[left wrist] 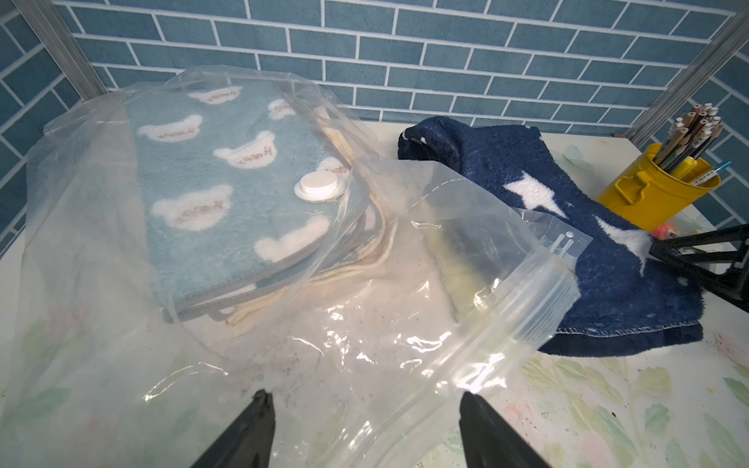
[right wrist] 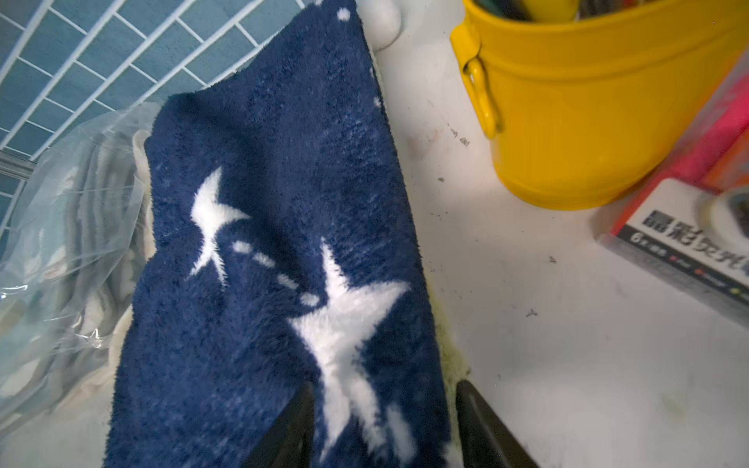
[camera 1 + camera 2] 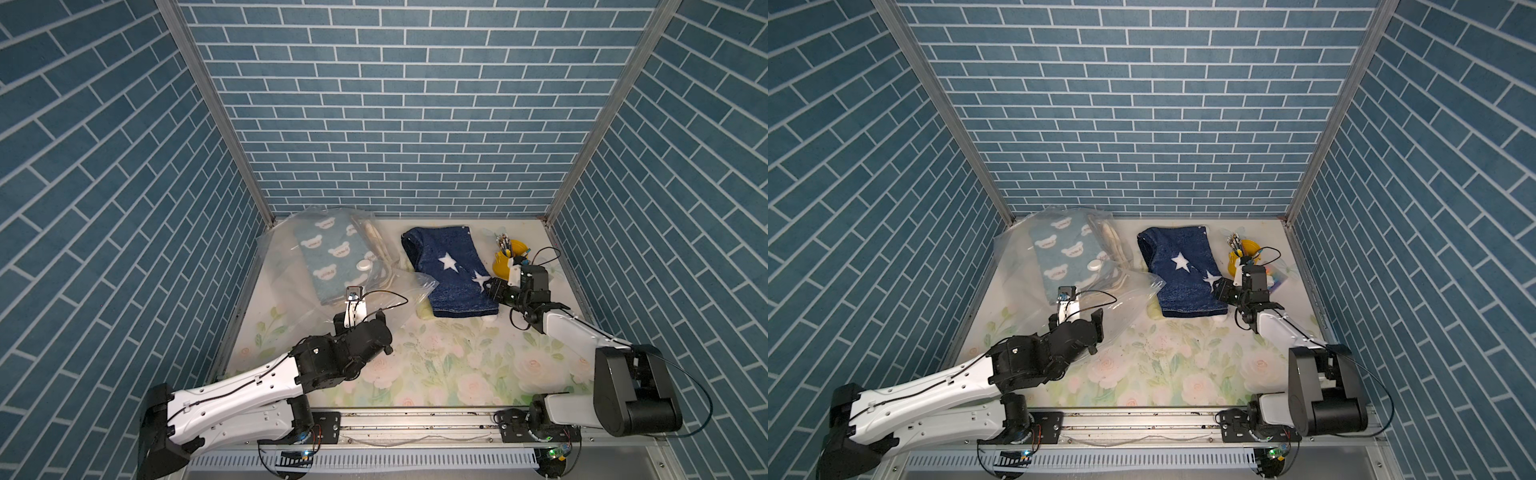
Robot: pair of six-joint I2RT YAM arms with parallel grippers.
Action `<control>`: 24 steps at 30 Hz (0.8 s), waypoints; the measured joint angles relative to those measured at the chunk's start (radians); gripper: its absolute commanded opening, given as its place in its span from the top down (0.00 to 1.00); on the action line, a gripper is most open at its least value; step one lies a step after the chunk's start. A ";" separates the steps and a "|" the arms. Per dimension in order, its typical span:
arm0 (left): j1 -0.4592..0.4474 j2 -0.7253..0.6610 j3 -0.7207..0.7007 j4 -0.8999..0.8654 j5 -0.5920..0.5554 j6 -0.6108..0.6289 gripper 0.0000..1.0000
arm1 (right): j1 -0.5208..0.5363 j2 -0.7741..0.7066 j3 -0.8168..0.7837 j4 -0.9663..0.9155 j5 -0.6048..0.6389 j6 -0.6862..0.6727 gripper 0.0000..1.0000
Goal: Take the blanket out of the vacuum bag
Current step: Place the blanket at the center of the board.
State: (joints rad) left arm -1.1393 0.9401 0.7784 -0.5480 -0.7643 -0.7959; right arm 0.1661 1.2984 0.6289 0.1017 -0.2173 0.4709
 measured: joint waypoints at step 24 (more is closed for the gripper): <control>-0.214 0.402 0.257 -0.454 -0.174 -0.219 0.07 | 0.473 0.016 0.100 -0.154 0.229 -0.086 0.45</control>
State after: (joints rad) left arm -1.3537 1.3418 1.0355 -1.0019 -0.9382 -1.0153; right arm 0.6395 1.3148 0.7284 -0.0528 0.0113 0.3851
